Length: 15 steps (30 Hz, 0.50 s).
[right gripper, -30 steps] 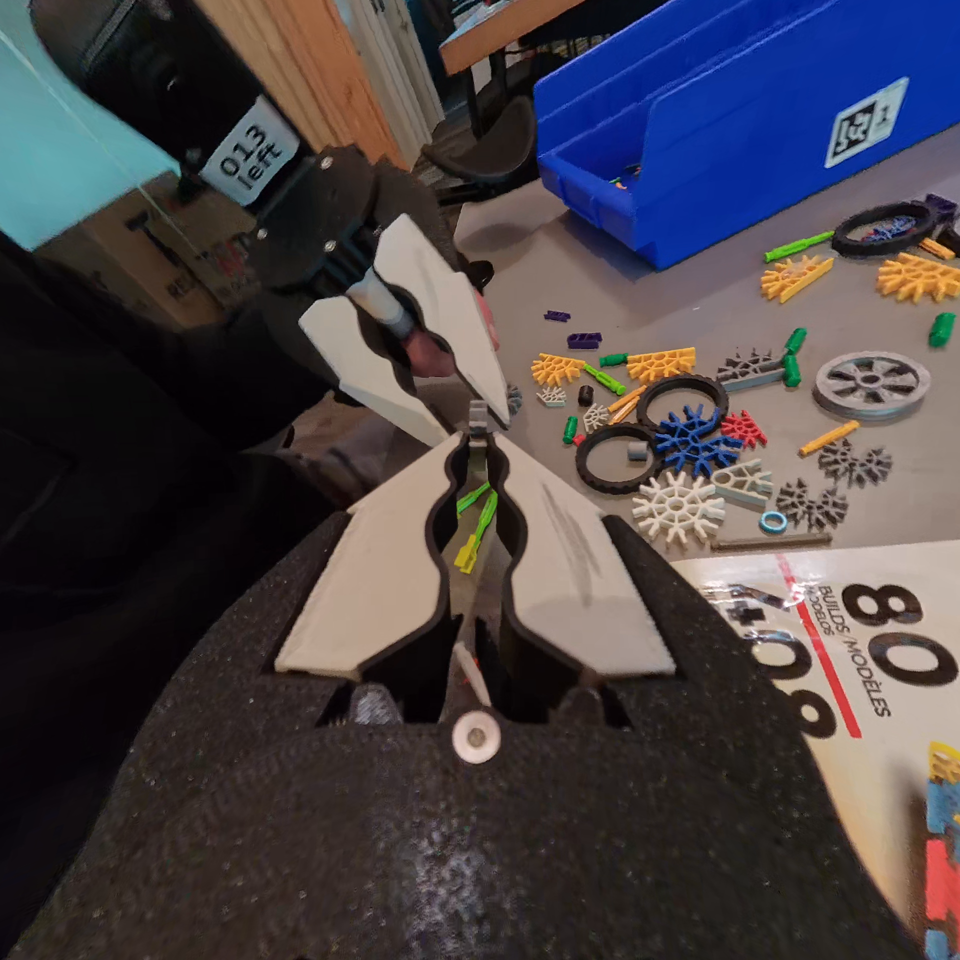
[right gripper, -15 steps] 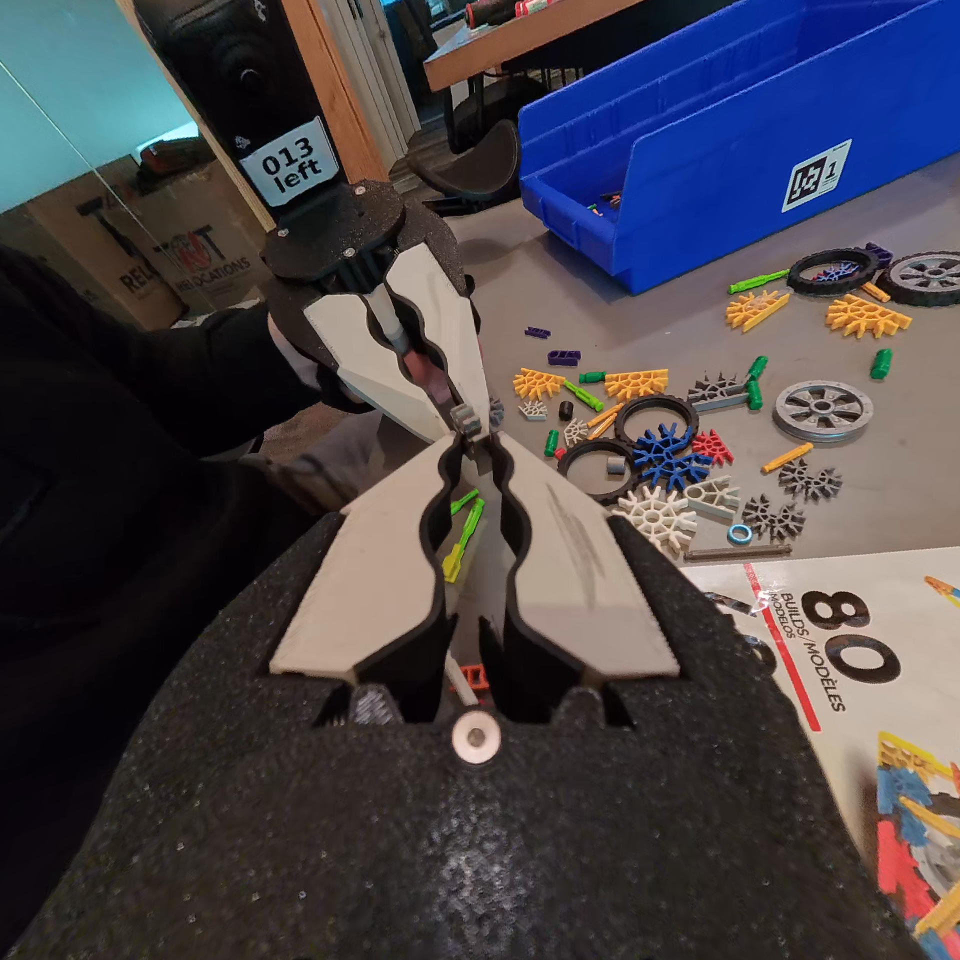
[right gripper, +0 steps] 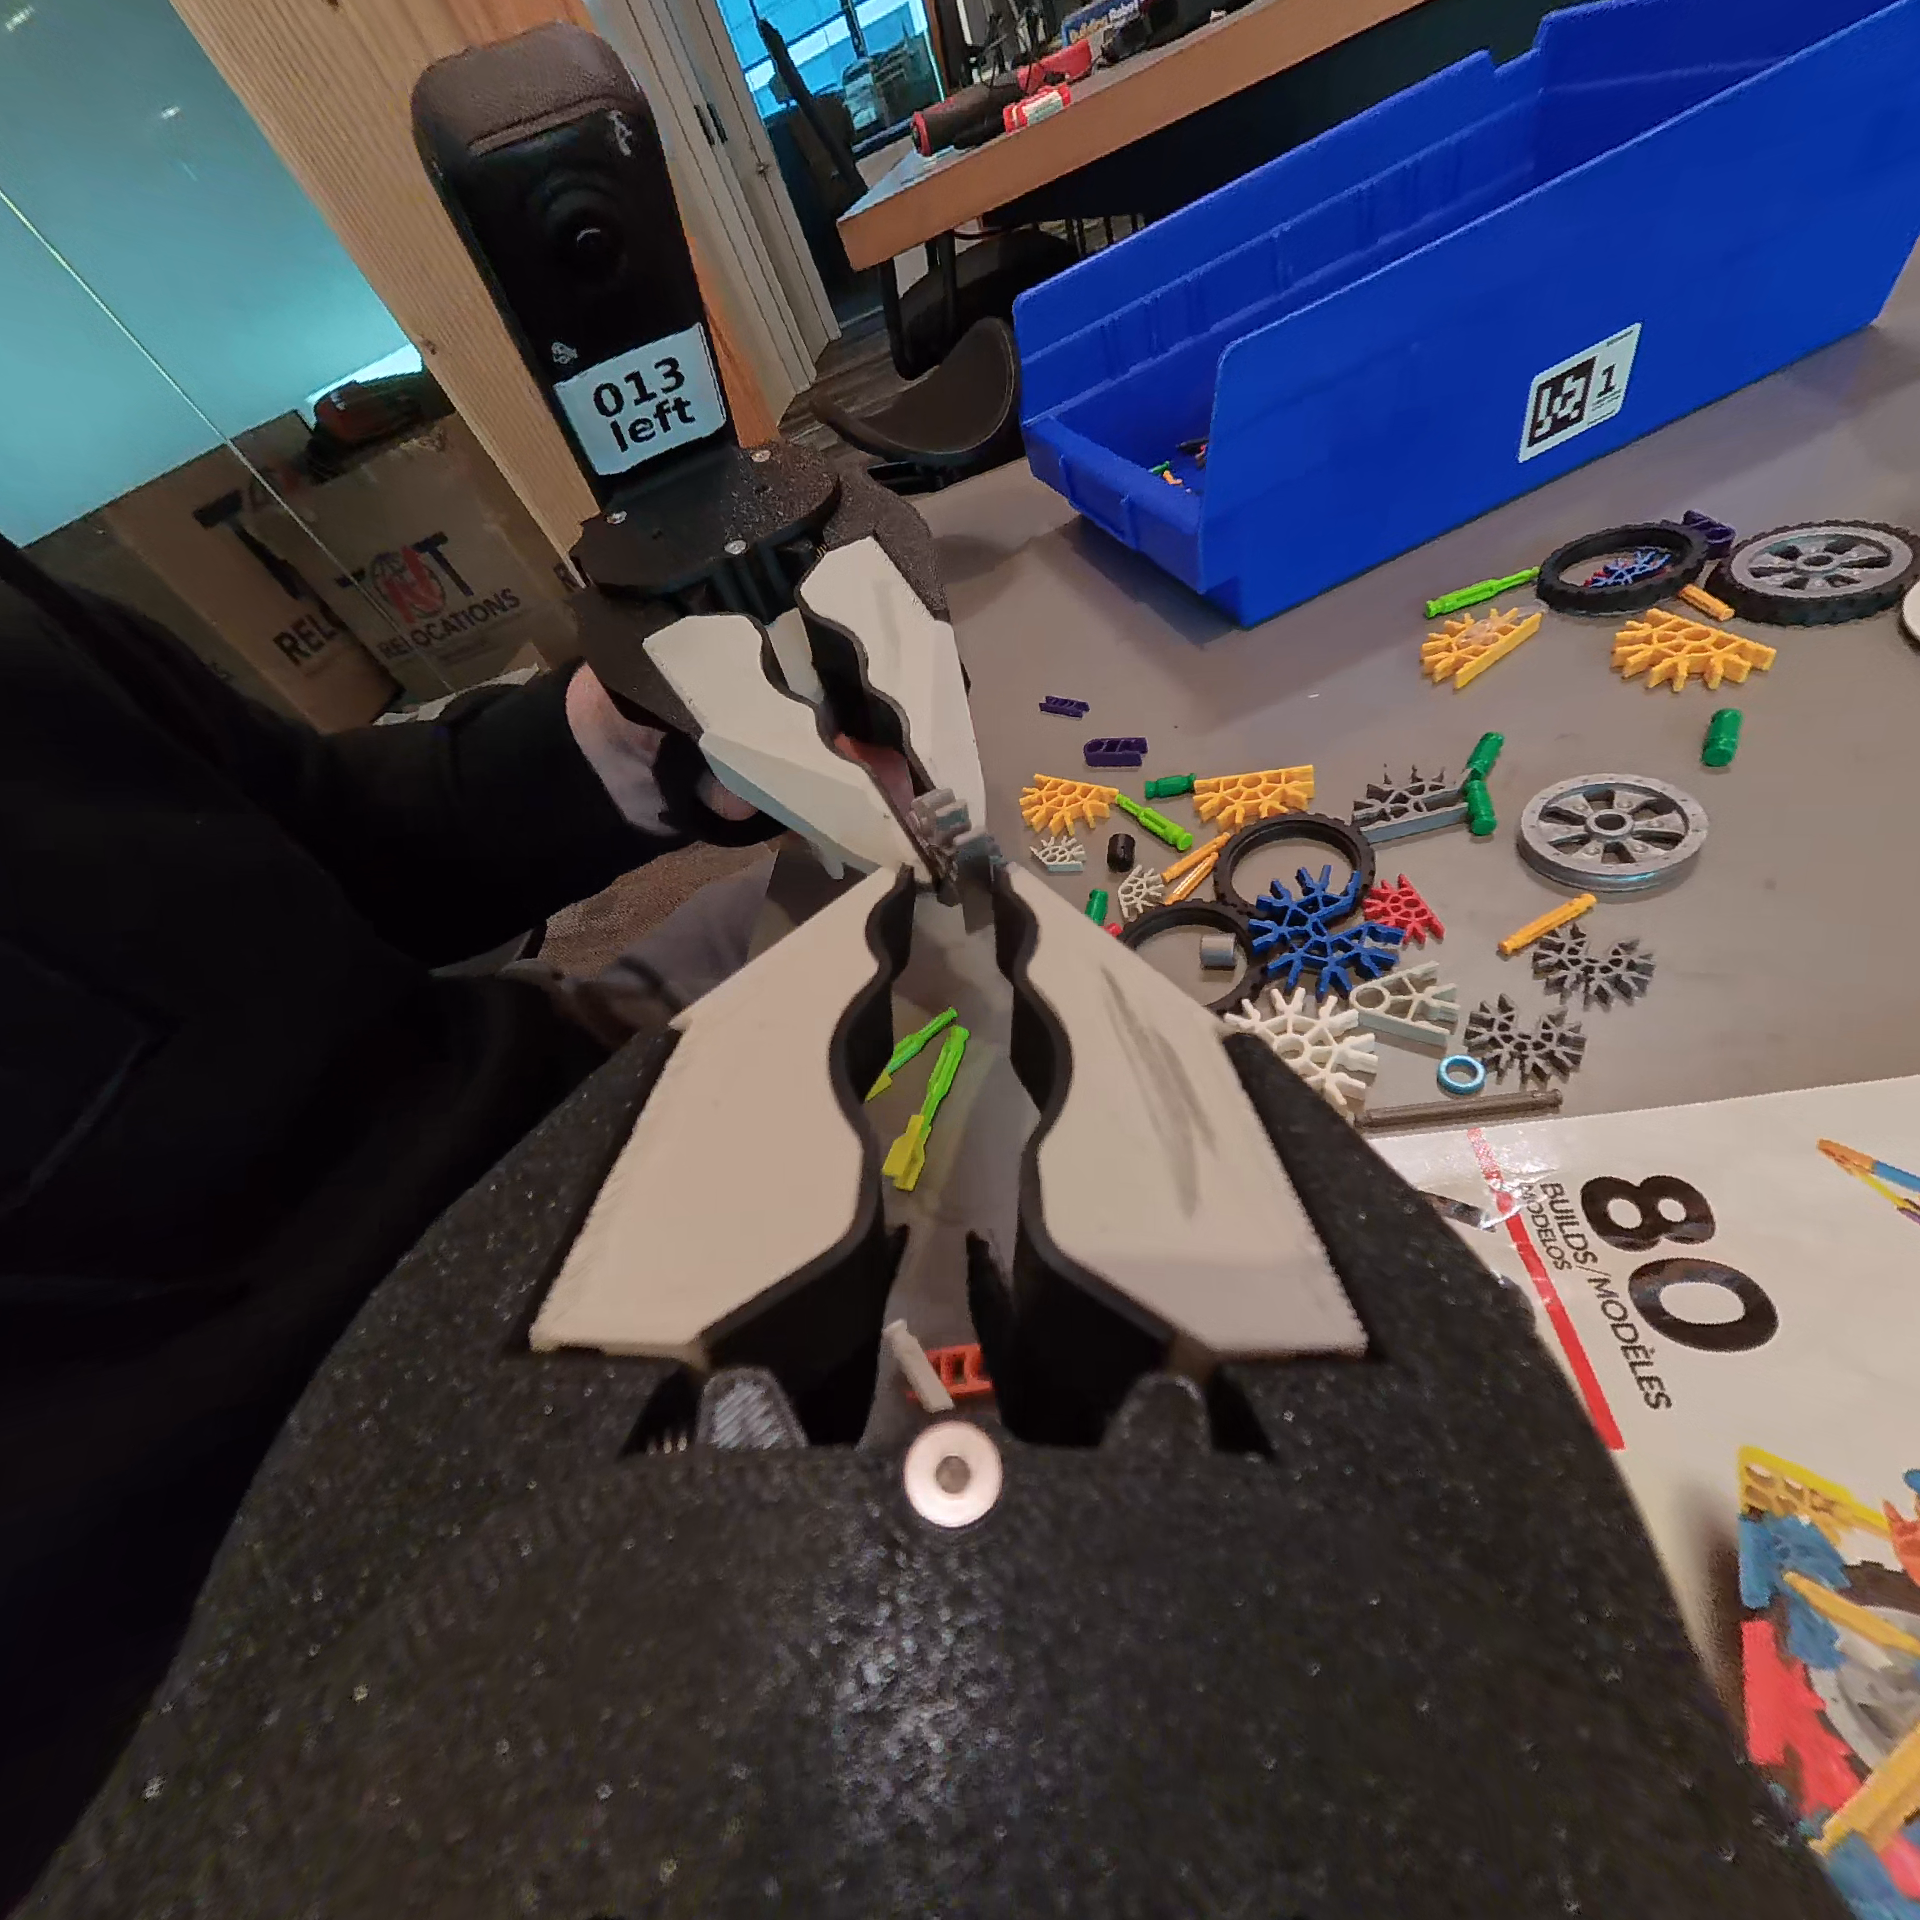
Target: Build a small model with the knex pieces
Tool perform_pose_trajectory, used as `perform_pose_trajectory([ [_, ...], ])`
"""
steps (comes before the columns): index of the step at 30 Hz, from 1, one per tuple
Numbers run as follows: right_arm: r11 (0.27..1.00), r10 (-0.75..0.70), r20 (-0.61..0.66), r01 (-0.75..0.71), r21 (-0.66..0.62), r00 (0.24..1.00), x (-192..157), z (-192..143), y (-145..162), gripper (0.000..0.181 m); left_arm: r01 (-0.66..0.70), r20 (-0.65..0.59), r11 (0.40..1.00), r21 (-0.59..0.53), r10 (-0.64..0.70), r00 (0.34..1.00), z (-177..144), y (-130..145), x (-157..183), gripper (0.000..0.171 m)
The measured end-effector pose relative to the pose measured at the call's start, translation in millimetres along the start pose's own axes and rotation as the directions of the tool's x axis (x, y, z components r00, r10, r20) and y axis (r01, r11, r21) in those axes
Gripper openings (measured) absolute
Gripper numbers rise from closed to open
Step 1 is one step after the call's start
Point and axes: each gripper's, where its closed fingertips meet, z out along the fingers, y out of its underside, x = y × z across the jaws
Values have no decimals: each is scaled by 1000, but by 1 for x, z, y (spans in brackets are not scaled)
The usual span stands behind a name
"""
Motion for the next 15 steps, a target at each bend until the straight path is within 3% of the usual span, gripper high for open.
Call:
perform_pose_trajectory([
  [9, 988, 120, -98, -109, 110, 988, 28, -16, -15, 17, 316, -3, 940, 125, -318, 948, -7, -8, -24, 4],
  [15, 992, 100, -91, -92, 86, 991, 25, -12, -12, 18, 359, 7, 928, 102, -362, 932, -9, -3, -26, 4],
])
